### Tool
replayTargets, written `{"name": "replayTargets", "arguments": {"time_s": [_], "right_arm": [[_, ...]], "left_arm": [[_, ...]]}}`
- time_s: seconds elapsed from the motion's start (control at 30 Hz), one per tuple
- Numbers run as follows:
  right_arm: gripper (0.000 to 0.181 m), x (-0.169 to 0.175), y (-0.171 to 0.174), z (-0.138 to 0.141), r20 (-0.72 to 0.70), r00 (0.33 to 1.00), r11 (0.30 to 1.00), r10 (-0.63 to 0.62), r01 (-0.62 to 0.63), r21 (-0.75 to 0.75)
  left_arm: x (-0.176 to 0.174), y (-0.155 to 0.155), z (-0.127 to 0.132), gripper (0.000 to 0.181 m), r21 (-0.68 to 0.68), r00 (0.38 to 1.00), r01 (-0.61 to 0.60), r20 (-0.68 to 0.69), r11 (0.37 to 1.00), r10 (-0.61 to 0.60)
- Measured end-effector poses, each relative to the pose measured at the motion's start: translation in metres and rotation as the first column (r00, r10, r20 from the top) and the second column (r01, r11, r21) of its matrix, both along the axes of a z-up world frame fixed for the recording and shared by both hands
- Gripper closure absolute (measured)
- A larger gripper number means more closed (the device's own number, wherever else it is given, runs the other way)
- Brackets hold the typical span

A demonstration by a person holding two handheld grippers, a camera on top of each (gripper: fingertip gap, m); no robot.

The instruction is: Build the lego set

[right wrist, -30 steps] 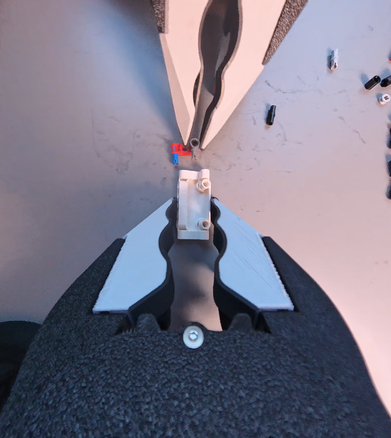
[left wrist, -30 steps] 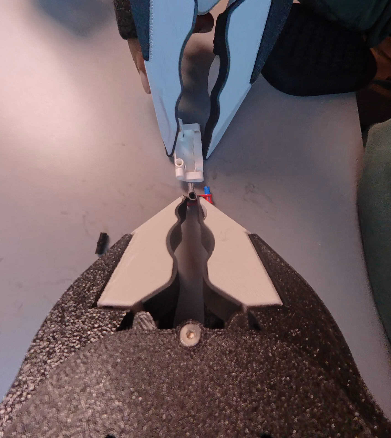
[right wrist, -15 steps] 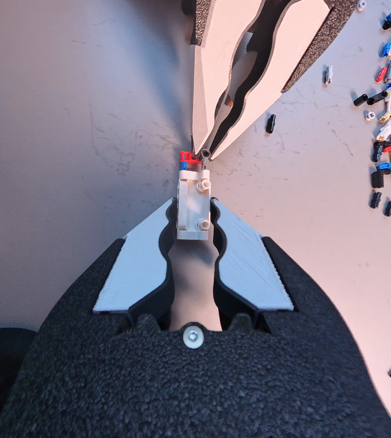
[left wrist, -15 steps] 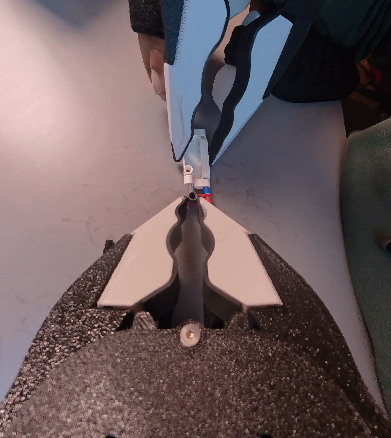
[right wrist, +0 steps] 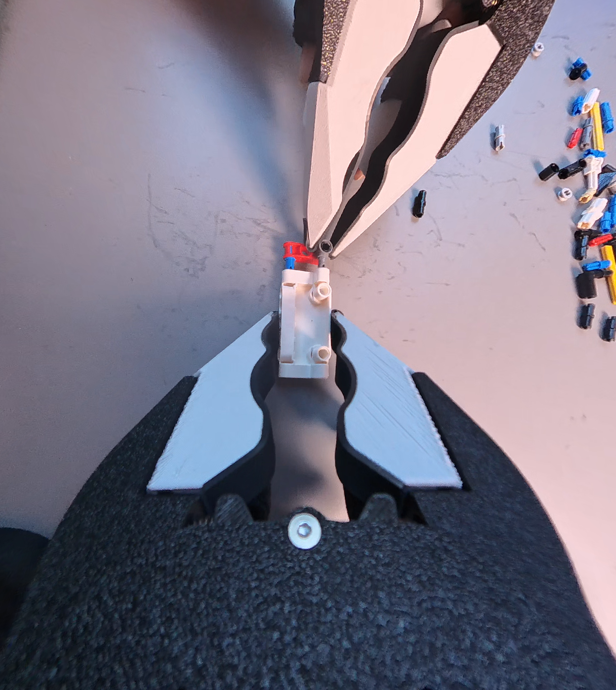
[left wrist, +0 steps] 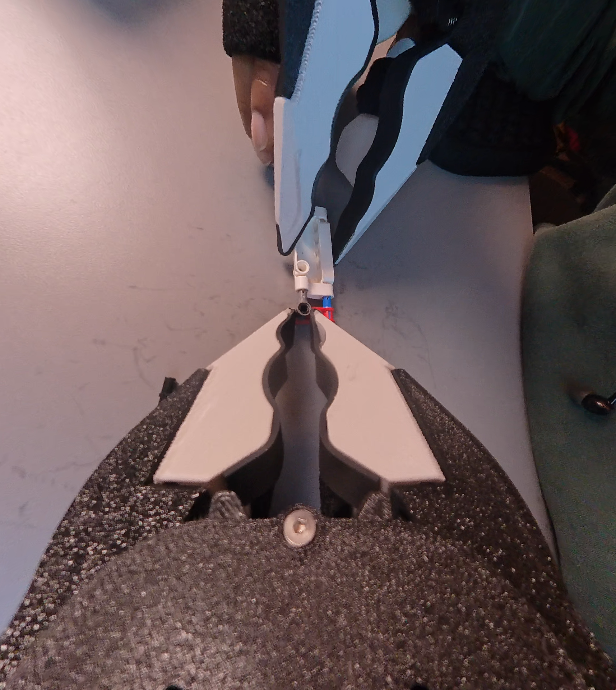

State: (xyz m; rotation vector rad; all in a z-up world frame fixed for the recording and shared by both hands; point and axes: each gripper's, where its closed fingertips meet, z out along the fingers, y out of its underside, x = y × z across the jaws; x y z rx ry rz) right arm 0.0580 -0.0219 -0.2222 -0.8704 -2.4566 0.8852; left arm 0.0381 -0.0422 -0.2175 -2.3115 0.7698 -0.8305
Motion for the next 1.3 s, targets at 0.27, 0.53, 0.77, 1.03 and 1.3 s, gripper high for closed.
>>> {"name": "replayTargets", "arguments": {"time_s": [0.27,0.53,0.77,1.03,1.3], "right_arm": [[0.155,0.0,0.0,0.0,-0.014,1.0,1.0,-0.015,0.015,0.002],[0.156,0.001,0.0,0.001,-0.003,0.999,0.998,-0.046,0.046,0.032],[0.157,0.002,-0.001,0.001,-0.003,0.996,0.995,-0.09,0.09,0.04],[0.157,0.003,-0.001,0.001,-0.037,0.994,0.994,-0.099,0.101,0.03],[0.157,0.003,-0.002,0.001,-0.052,0.997,0.998,-0.056,0.055,-0.022]], "left_arm": [[0.001,0.001,0.0,0.175,-0.004,0.999,-0.04,0.012,0.999,0.041],[0.003,0.001,-0.001,0.175,0.053,0.987,-0.151,-0.049,0.987,0.154],[0.004,0.006,0.0,0.176,0.043,0.963,-0.266,-0.037,0.963,0.268],[0.005,0.01,0.0,0.177,0.064,0.956,-0.289,-0.027,0.955,0.291],[0.005,0.01,0.0,0.176,0.131,0.973,-0.216,-0.054,0.968,0.224]]}}
